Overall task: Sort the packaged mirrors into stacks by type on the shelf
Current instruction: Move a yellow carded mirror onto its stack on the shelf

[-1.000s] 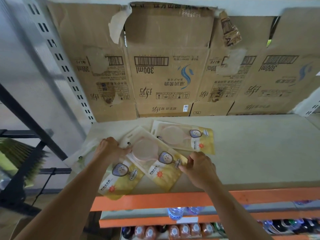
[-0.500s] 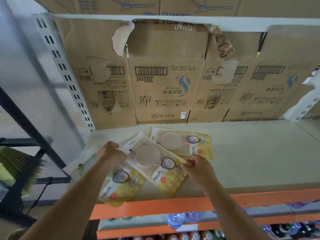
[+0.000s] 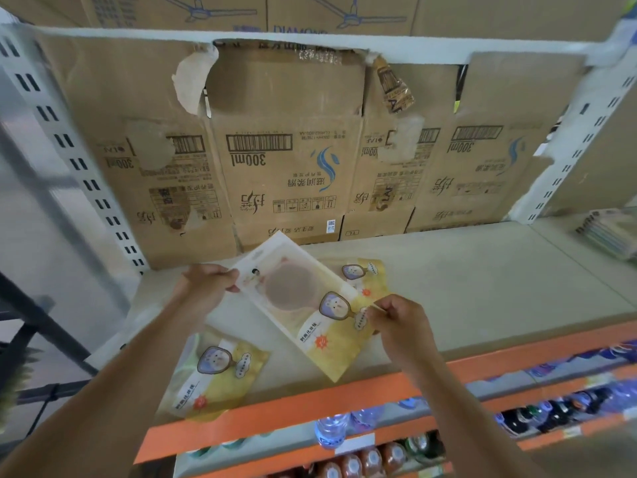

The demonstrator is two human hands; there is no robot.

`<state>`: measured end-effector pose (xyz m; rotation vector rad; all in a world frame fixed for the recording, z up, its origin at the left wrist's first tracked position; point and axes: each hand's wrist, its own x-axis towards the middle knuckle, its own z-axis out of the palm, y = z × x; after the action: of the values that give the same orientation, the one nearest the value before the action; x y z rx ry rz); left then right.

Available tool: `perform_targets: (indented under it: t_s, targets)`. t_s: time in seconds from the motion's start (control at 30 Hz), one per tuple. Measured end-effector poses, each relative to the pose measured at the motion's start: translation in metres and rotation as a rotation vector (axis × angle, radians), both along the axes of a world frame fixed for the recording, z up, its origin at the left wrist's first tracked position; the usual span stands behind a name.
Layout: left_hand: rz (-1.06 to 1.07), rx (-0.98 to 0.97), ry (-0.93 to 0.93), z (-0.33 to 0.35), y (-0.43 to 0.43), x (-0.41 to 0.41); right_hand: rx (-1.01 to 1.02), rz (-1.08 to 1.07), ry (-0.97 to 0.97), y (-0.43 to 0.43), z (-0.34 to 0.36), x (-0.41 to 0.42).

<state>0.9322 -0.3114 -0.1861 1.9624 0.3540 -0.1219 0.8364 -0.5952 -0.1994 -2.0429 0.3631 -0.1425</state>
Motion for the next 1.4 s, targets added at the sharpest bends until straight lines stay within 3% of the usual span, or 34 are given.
perform_targets:
  t_s: [0.37,0.53,1.4]
  targets:
    - [-0.137,-0.087,-0.027,0.014,-0.092,0.000,0.336,-0.254,-0.054,-0.069,-0.002,-0.040]
    - [-0.191,-0.108,-0.029,0.018,-0.150,-0.004,0.395,-0.298,-0.060,-0.110,-0.005,-0.064]
    - [-0.409,-0.108,-0.038,0.016,-0.406,-0.030,0.321,-0.470,-0.109,-0.327,-0.005,-0.139]
